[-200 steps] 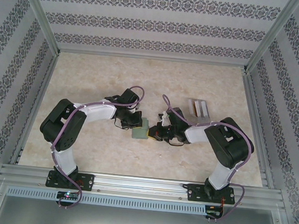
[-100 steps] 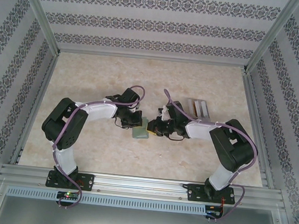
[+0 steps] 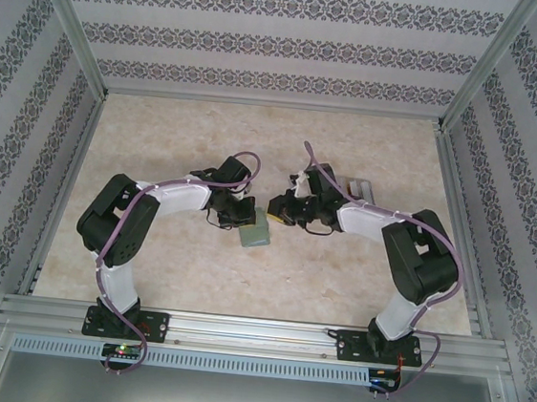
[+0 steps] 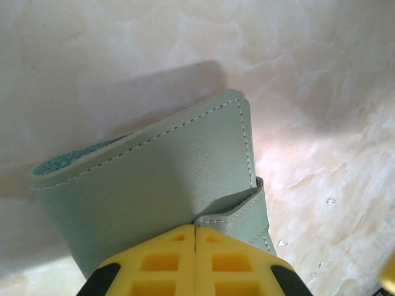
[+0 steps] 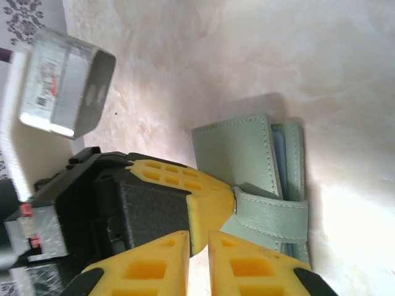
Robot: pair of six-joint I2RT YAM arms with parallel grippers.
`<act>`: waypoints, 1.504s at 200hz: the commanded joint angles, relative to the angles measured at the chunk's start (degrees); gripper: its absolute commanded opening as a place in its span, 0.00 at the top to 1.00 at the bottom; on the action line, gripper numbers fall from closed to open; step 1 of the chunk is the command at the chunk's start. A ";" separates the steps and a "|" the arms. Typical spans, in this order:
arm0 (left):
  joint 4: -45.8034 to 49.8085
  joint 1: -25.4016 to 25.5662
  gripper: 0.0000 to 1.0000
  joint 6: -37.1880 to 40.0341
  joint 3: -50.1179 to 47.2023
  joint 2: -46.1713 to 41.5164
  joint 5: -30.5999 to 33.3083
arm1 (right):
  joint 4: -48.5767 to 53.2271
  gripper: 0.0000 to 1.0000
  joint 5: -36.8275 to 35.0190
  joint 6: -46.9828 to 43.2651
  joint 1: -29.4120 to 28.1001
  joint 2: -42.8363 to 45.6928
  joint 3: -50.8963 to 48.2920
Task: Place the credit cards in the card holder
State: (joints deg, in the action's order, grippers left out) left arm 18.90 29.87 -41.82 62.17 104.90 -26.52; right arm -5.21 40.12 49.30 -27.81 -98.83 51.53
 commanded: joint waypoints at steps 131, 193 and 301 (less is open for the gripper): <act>1.00 -0.75 1.00 -0.27 -2.09 2.89 1.91 | -1.15 0.95 5.76 0.88 -2.95 -15.10 4.68; -4.22 -0.73 1.00 -1.64 -4.68 3.61 0.87 | 14.80 1.00 -9.75 -10.25 -5.77 -17.41 3.54; -10.75 -0.25 1.00 -0.18 -7.25 5.99 -3.69 | 17.80 0.99 -23.58 -21.64 -11.54 -6.66 -0.52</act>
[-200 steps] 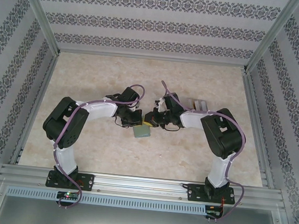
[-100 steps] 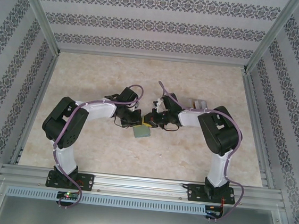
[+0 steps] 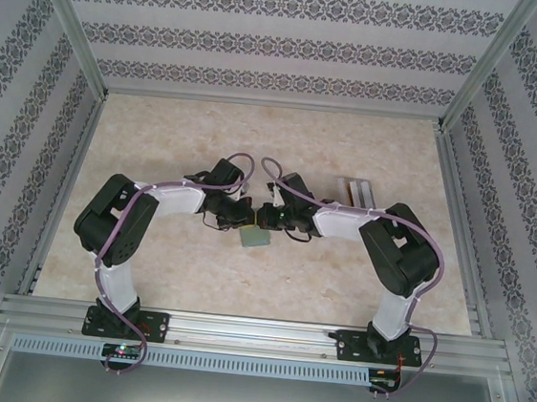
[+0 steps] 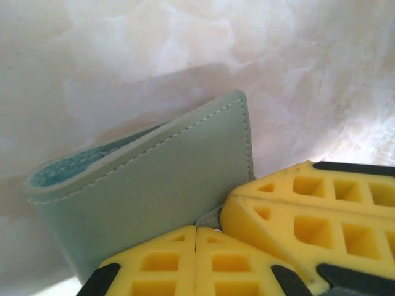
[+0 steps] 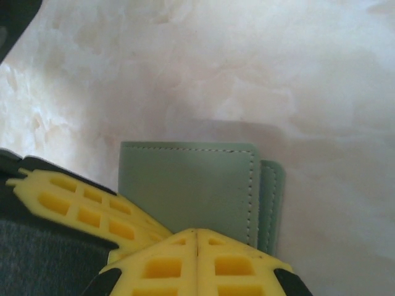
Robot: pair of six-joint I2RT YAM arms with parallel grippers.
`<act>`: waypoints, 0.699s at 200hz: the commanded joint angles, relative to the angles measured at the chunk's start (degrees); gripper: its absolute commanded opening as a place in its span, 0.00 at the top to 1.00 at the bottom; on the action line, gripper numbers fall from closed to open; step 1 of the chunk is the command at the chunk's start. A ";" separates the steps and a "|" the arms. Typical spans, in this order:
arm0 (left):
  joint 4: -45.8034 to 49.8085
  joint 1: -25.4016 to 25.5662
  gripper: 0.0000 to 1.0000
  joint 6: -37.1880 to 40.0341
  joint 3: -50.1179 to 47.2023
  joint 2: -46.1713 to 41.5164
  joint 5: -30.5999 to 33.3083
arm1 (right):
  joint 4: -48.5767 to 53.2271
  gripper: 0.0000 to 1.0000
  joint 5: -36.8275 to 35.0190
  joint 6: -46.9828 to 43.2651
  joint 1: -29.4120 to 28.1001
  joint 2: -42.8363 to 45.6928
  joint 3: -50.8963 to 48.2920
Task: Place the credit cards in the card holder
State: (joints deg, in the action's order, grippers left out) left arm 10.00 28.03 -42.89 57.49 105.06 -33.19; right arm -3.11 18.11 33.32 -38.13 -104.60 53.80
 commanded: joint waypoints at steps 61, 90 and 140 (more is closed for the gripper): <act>-4.16 1.92 1.00 5.69 -3.12 5.55 3.16 | 20.74 0.96 16.79 2.00 8.05 6.30 3.82; -5.19 1.92 1.00 5.81 -3.11 7.11 2.04 | 24.38 0.95 18.11 2.92 8.60 4.73 7.10; -6.33 1.84 1.00 5.59 -3.45 7.18 2.03 | 23.40 0.96 21.52 5.66 8.33 -2.36 9.38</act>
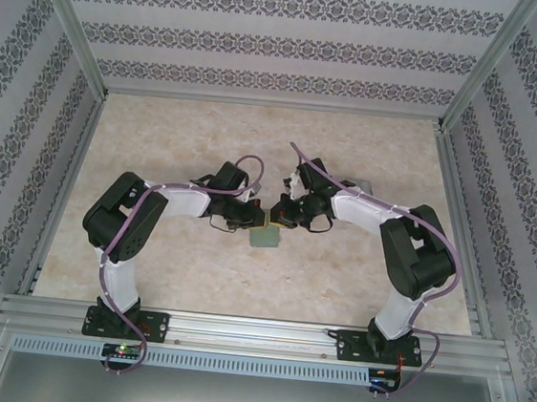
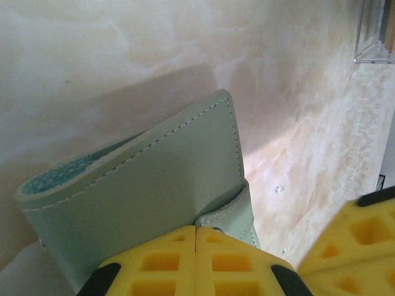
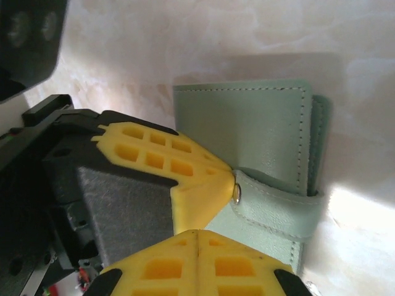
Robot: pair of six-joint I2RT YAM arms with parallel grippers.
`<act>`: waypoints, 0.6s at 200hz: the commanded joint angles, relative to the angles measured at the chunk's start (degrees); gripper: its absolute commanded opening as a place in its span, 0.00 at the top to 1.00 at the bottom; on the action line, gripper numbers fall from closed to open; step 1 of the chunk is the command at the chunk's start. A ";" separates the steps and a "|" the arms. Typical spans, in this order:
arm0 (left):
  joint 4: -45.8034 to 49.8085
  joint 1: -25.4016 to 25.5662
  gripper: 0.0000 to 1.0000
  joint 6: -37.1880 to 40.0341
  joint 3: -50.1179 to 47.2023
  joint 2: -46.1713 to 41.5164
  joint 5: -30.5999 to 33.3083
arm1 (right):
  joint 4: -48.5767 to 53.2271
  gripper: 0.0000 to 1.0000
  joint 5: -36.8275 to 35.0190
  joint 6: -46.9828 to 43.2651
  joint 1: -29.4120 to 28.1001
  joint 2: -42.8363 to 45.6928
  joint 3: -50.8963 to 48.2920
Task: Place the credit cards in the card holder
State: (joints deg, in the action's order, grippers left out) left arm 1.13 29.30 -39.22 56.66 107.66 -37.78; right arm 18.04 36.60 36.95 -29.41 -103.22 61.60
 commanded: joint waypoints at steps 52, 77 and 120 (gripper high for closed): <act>2.06 0.55 1.00 2.13 -2.43 4.95 5.92 | 4.08 0.98 1.50 1.40 0.05 -9.16 4.51; 1.70 0.50 1.00 2.26 -2.41 5.02 5.69 | 3.77 0.99 2.31 1.77 0.14 -9.86 4.96; 1.15 0.50 1.00 2.07 -2.95 4.96 5.78 | 3.77 1.00 2.34 2.95 1.23 -5.18 6.10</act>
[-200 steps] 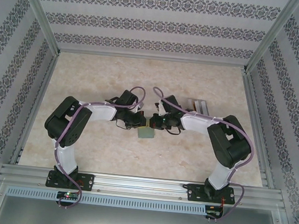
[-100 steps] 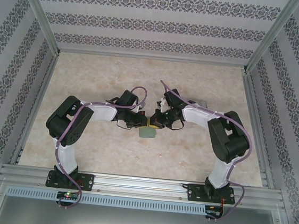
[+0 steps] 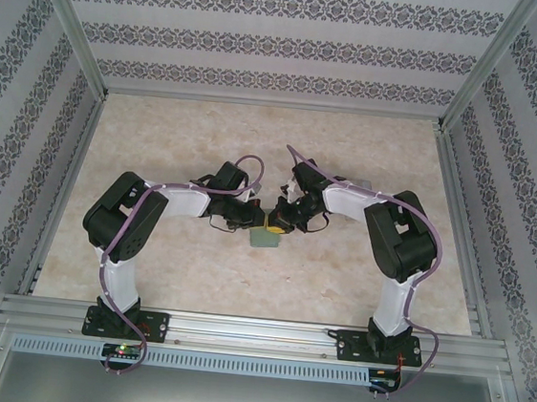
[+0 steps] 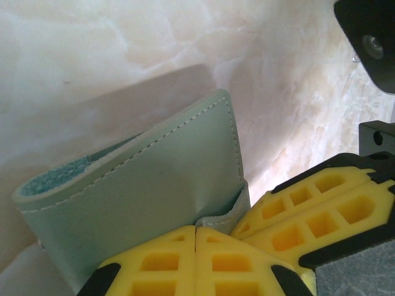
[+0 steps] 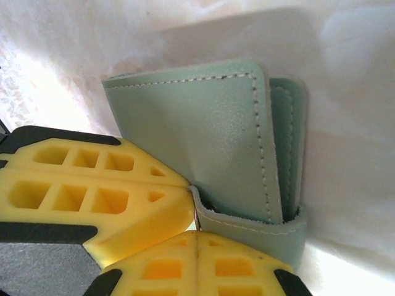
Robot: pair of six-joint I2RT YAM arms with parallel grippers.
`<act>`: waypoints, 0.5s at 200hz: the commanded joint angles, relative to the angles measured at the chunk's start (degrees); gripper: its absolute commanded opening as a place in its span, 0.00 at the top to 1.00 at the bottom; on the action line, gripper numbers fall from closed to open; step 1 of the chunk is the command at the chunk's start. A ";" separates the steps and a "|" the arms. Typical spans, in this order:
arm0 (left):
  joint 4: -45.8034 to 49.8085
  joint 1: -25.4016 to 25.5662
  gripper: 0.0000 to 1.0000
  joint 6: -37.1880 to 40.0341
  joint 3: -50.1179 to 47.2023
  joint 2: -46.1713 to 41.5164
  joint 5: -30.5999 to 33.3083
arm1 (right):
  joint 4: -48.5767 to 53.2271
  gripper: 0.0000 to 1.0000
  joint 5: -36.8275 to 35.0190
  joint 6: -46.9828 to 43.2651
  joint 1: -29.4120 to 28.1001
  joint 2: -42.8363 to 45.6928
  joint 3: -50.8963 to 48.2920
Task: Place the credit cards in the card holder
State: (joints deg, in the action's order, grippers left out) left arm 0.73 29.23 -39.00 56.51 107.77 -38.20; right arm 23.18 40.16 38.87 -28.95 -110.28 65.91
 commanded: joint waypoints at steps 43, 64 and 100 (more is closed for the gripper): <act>0.98 0.54 1.00 1.58 -3.42 5.09 5.89 | -1.80 1.00 -0.81 0.94 0.79 0.42 3.03; 0.68 0.44 1.00 1.33 -3.51 5.18 5.85 | -2.61 1.00 -1.51 0.86 0.47 -1.41 2.77; 0.06 0.45 1.00 0.95 -3.43 5.51 5.54 | -1.66 1.00 -5.34 -1.01 -0.26 -2.89 1.87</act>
State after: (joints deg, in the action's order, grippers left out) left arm -1.17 29.12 -39.05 55.66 107.81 -38.83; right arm 22.11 38.89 39.07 -28.62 -111.09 67.40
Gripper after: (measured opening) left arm 0.048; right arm 0.066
